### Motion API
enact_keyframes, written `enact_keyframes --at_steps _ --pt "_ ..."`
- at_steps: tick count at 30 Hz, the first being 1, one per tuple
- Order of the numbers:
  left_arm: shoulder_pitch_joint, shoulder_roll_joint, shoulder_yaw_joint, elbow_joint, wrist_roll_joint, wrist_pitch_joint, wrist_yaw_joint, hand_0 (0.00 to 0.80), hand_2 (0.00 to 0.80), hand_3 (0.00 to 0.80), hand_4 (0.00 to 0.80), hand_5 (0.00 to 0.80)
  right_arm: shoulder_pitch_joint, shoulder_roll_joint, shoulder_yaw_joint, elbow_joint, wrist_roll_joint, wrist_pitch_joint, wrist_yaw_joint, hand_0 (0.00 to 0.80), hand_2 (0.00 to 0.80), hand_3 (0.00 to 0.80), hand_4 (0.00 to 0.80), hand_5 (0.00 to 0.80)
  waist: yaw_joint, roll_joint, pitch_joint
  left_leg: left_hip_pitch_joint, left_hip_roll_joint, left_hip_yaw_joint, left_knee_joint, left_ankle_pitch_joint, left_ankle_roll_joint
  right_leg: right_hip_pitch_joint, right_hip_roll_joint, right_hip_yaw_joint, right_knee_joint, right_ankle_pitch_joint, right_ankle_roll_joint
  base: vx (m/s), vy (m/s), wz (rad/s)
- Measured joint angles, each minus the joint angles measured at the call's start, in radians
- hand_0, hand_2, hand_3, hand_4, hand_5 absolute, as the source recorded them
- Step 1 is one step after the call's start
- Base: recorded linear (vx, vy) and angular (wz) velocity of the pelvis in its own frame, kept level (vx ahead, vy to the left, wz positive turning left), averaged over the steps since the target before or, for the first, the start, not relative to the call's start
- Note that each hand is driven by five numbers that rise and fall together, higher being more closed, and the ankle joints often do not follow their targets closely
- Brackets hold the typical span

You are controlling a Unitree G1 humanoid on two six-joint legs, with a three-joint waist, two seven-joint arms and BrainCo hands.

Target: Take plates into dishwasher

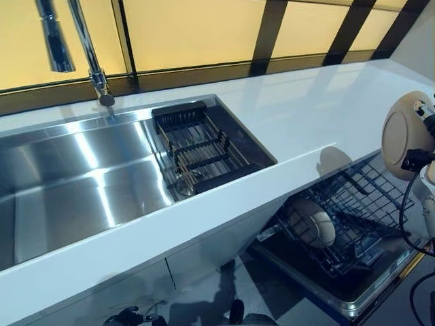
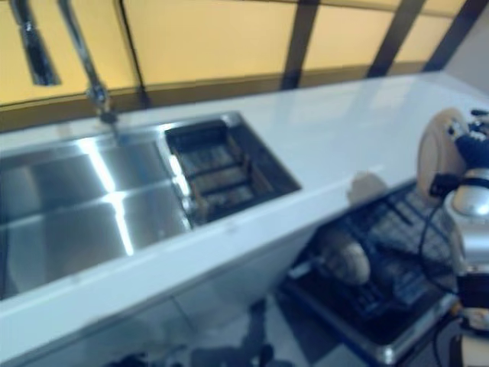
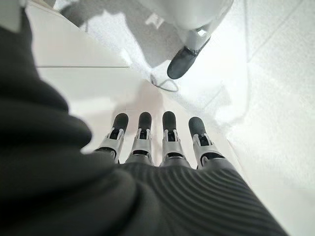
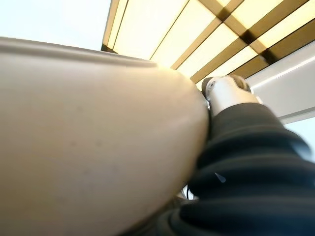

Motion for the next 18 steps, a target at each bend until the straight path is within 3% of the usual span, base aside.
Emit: enact_keyframes --at_steps 4,18 --pt "-0.007 -0.001 0.0 0.007 -0.001 -0.005 0.0 0.0 0.0 0.0 0.0 0.0 0.006 -0.003 0.0 0.007 0.007 0.013 0.013 0.8 0.8 0.8 0.8 0.8 0.0 0.008 0.0 -0.002 0.002 0.0 0.0 -0.002 -0.003 0.001 0.005 0.002 -0.013 0.005 -0.016 -0.043 -0.044 -0.03" --pt "-0.027 -0.009 0.0 0.012 -0.028 -0.02 0.001 0.0 0.0 0.0 0.0 0.0 0.037 -0.003 -0.001 0.02 0.006 0.016 0.05 0.8 0.8 0.8 0.8 0.8 -0.024 0.044 0.025 -0.013 0.002 -0.001 0.0 -0.005 -0.007 0.001 0.009 0.002 -0.035 0.01 -0.024 -0.019 -0.015 0.0"
